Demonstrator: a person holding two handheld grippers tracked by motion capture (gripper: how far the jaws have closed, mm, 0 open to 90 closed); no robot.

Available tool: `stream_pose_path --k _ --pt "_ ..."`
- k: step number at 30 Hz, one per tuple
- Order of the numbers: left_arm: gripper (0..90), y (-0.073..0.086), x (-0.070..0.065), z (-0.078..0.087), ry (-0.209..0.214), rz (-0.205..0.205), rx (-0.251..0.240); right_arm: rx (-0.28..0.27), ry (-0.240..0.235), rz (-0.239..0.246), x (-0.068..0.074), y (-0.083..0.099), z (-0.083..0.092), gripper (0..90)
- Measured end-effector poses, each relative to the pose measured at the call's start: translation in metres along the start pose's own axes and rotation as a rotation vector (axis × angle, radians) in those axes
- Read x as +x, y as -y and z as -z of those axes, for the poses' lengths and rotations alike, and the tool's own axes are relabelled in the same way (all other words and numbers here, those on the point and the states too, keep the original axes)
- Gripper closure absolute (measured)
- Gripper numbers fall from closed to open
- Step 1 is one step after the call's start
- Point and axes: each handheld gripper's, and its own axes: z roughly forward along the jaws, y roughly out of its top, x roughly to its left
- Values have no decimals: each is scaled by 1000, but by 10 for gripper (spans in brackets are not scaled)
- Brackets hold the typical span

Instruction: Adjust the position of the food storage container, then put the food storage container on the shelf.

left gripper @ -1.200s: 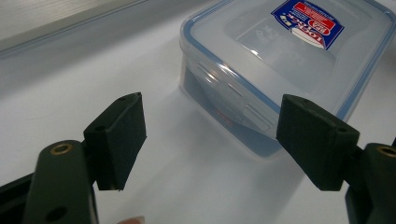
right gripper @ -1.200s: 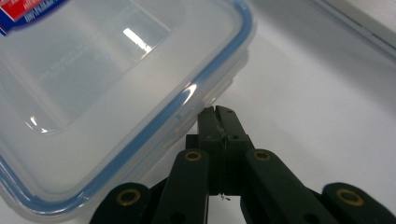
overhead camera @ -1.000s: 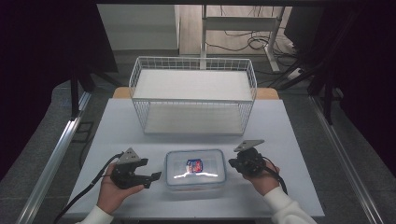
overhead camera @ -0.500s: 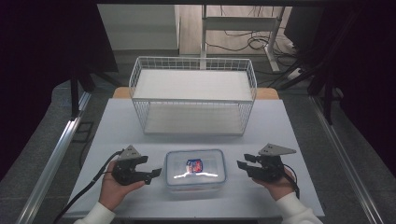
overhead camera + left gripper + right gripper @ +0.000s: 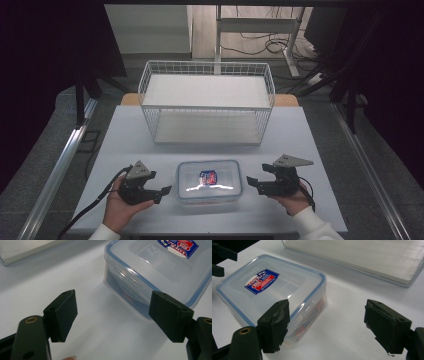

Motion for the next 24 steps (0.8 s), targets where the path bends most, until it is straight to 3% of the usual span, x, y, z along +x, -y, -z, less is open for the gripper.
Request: stream_pose_path --k 6,12,13,16,18,24 --pt "217 -1 1 1 10 15 -12 -10 -43 -35 1 0 0 201" --pt "196 -4 6 -2 97 131 -32 20 -103 -92 3 0 -8 226" --pt "195 -4 6 -2 97 131 -32 20 -103 -92 3 0 -8 226" --pt "198 -9 7 -7 125 187 -31 14 -141 -148 3 2 -8 223" --pt "200 -11 6 -10 120 185 -25 14 -142 -150 3 3 -7 220" --pt "202 -14 11 -22 188 245 -10 28 -152 -177 1 8 -10 193"
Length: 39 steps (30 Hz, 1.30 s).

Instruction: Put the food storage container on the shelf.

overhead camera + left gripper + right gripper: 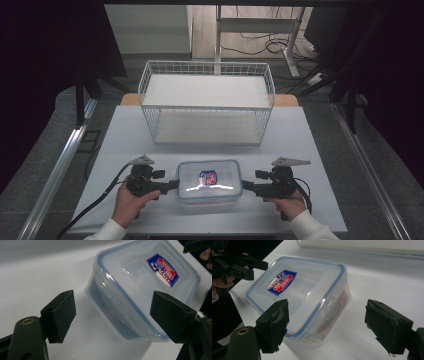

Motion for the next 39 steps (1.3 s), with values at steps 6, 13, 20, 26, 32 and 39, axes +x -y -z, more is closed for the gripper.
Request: stream_pose_path --k 6,13,20,26,32,39 --pt "205 -4 0 -7 60 45 -10 34 -6 11 4 6 -6 177" --pt "204 -4 2 -14 89 83 7 30 -45 -28 1 4 -13 163" --pt "203 -1 7 -28 200 152 47 40 -93 -90 -4 0 -22 158" --pt "224 2 8 -32 229 181 68 98 -133 -142 -7 -1 -42 157" --pt "288 3 12 -28 243 213 58 108 -169 -192 -10 -1 -50 234" --pt "370 2 9 -22 231 232 41 101 -177 -247 -13 -3 -43 371"
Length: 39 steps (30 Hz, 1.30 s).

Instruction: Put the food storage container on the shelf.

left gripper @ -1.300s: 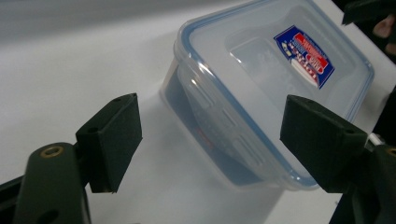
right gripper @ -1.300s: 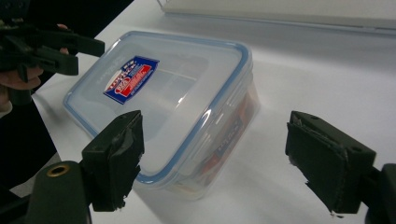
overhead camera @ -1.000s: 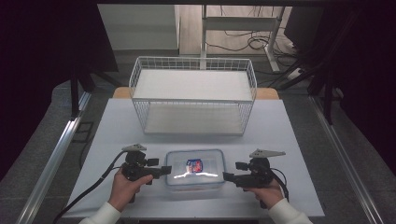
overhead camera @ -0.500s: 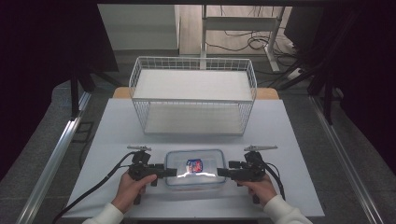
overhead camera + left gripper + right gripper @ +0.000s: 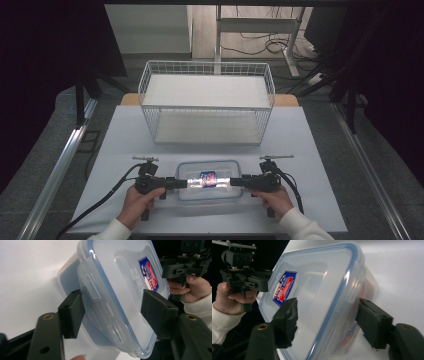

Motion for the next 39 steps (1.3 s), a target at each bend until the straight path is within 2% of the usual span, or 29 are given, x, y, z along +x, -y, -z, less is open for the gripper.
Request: stream_pose_path --k 4,12,20,29,39 --pt "418 -1 -2 4 -2 9 -25 -9 -12 -14 2 0 5 430" --pt "459 3 -7 10 1 -7 -44 -22 -11 -40 8 4 11 477" --pt "462 2 -11 13 -18 -15 -54 -37 10 -29 16 4 13 501" --pt "468 0 -16 18 -24 -46 -71 -60 4 -18 19 2 15 515" --pt "470 -15 -19 19 -34 -89 -86 -90 7 0 20 -7 19 515"
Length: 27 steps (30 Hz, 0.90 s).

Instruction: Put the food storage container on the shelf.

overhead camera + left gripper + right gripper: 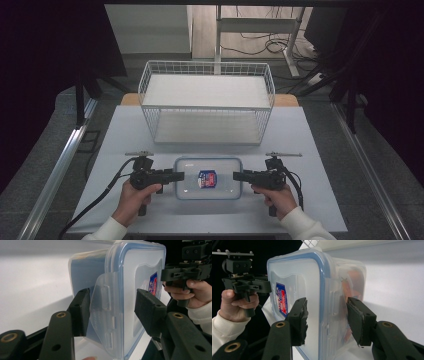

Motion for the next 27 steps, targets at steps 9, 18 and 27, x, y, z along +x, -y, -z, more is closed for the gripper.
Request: stream_pose_path --k 9,18,27 --pt "471 -21 13 -6 11 -43 -7 -17 12 30 -5 -18 -5 514" --pt "472 -41 23 -14 21 -58 -6 -38 23 35 -13 -32 -9 514" --pt "472 -63 35 -22 29 -70 -26 -59 32 51 -24 -55 -13 515"
